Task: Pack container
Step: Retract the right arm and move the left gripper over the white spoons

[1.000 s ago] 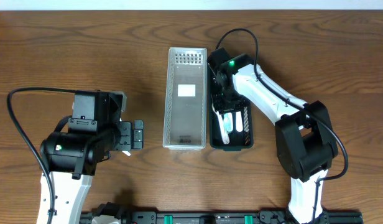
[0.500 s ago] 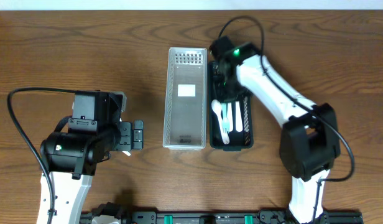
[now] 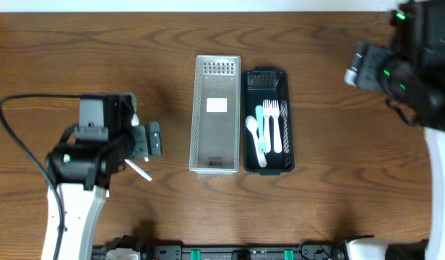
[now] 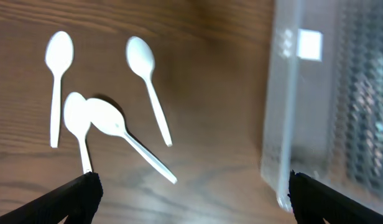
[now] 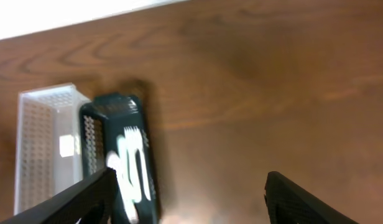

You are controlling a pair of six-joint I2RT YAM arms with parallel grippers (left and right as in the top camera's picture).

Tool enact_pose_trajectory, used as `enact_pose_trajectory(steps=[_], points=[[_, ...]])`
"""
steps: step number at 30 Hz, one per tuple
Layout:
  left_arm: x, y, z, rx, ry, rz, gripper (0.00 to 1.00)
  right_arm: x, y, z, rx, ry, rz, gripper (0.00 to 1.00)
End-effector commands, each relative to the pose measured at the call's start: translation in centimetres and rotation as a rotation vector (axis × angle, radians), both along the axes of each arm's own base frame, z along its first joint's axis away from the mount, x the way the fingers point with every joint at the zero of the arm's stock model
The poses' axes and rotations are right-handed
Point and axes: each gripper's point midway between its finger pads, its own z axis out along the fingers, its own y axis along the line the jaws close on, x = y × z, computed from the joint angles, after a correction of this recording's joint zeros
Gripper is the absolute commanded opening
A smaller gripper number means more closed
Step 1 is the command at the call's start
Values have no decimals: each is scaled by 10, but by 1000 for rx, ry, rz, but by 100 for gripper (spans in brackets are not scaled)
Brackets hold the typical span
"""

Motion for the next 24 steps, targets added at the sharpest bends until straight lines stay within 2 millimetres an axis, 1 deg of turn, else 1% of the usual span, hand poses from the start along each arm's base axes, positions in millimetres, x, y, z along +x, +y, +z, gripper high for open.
enact_pose_trajectory(steps=[1,3,6,10,12,15,19,21,24], points=[[27,21,-12,27,33,97,98,-8,-7,-27,1,133,-20,79],[42,28,-25,28,51,120,98,-18,-10,-37,-11,194,-24,79],[59,35,-45,28,80,141,98,-23,-12,-54,-33,256,-29,79],[77,38,-73,33,123,139,98,-20,-15,-80,-37,308,-56,78],[82,38,-87,34,150,139,98,-19,-19,-94,-37,331,-84,78],[86,38,-108,35,198,139,98,-18,-27,-117,-38,365,-122,78],[86,38,-134,37,268,137,98,-16,-35,-143,-29,371,-157,78],[85,38,-145,38,297,137,98,-15,-41,-152,-17,353,-186,79],[83,38,-156,39,327,136,98,-18,-56,-167,28,345,-274,81]])
